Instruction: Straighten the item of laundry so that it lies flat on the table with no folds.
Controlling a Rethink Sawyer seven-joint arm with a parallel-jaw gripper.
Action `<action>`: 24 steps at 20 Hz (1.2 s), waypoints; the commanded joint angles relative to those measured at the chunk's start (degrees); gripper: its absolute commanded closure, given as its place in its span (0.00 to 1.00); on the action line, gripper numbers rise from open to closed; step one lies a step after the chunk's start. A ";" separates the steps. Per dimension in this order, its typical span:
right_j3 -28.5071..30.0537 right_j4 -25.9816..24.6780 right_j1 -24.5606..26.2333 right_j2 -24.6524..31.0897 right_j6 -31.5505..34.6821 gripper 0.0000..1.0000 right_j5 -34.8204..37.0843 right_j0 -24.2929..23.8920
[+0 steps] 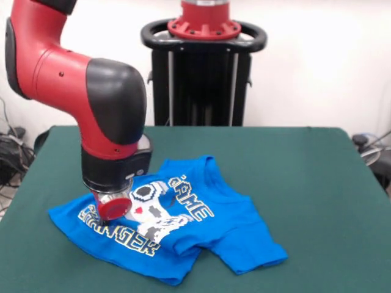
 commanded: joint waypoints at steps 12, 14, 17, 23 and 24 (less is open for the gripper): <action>3.90 -9.96 -13.23 8.54 -12.55 1.00 10.17 -2.63; 4.28 -10.26 -13.27 9.76 -11.80 1.00 8.16 -3.63; 3.71 -10.82 -10.56 13.27 -11.95 1.00 4.31 -6.38; 2.58 -11.71 -8.71 15.94 -10.56 1.00 3.62 -6.74; 1.80 -12.20 -7.72 15.94 -10.29 1.00 3.43 -6.62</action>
